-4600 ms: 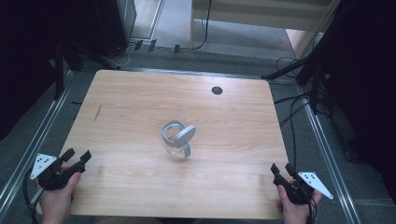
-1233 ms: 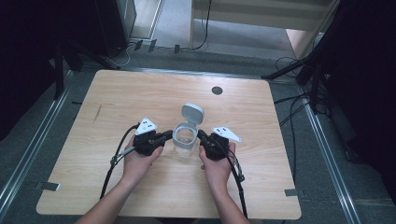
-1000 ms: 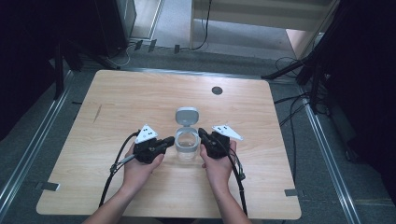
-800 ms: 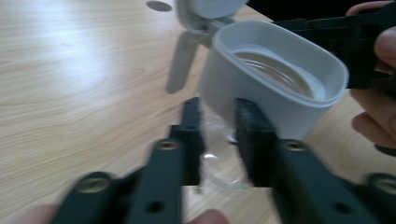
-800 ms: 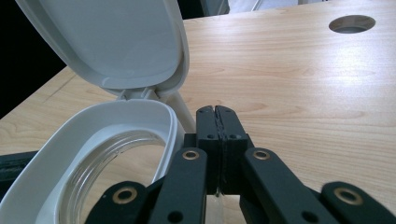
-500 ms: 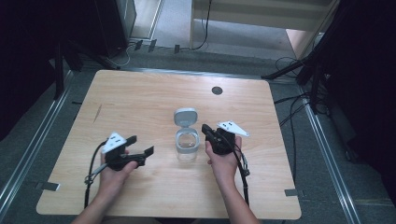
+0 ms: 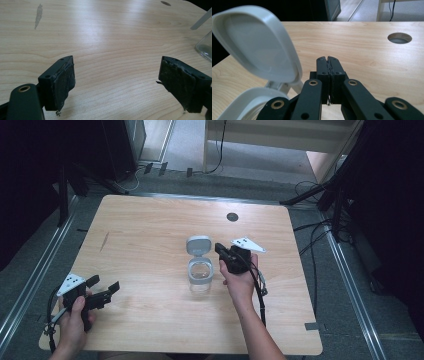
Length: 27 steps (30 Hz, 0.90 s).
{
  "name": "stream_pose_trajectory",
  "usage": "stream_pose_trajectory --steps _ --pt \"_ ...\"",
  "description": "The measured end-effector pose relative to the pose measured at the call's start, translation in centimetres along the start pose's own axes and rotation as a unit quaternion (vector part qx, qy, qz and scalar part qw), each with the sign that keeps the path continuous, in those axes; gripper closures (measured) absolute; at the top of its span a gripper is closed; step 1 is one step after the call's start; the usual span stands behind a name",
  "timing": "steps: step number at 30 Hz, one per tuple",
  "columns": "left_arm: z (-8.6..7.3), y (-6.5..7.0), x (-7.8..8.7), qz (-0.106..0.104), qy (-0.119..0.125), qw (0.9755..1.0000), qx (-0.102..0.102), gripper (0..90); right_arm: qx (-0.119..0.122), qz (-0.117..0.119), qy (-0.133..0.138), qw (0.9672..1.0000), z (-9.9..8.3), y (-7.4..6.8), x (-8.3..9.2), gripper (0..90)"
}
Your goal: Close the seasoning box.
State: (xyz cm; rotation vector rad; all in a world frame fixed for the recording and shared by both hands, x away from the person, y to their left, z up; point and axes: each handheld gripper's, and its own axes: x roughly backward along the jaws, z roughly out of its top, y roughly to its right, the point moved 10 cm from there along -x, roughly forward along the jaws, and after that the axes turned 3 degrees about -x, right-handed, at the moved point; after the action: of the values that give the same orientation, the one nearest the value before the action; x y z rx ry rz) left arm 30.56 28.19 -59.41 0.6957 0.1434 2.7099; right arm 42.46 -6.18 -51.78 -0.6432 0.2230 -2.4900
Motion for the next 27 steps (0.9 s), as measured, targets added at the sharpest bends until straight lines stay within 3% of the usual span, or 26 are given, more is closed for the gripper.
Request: stream_pose_trajectory --steps 2,5,9,12,15,27 --pt "-0.1 0.4 -0.3 0.005 -0.002 0.9999 -0.013 13.7 0.001 0.002 0.001 1.0000 0.5 0.0 -0.2 90.0" --pt "-0.3 1.3 -0.6 -0.005 -0.008 0.9993 -0.038 13.7 -0.005 0.014 0.012 0.9998 1.6 -0.2 -0.1 90.0" --pt "-0.3 1.2 -0.7 -0.016 -0.012 0.9996 -0.021 13.7 0.002 0.009 0.016 0.9998 2.5 0.0 -0.2 90.0" --pt "-0.3 0.9 -0.7 -0.018 -0.012 0.9997 -0.010 13.7 0.011 0.018 0.021 0.9996 3.1 -0.4 -0.2 90.0" --pt "-0.3 1.0 -0.8 -0.017 -0.013 0.9997 -0.013 13.7 0.036 0.037 0.027 0.9983 3.5 -1.3 0.0 89.7" --pt "-0.3 1.0 -0.8 -0.019 -0.012 0.9997 -0.008 13.9 0.047 0.063 0.018 0.9968 3.1 -2.4 1.0 90.0"
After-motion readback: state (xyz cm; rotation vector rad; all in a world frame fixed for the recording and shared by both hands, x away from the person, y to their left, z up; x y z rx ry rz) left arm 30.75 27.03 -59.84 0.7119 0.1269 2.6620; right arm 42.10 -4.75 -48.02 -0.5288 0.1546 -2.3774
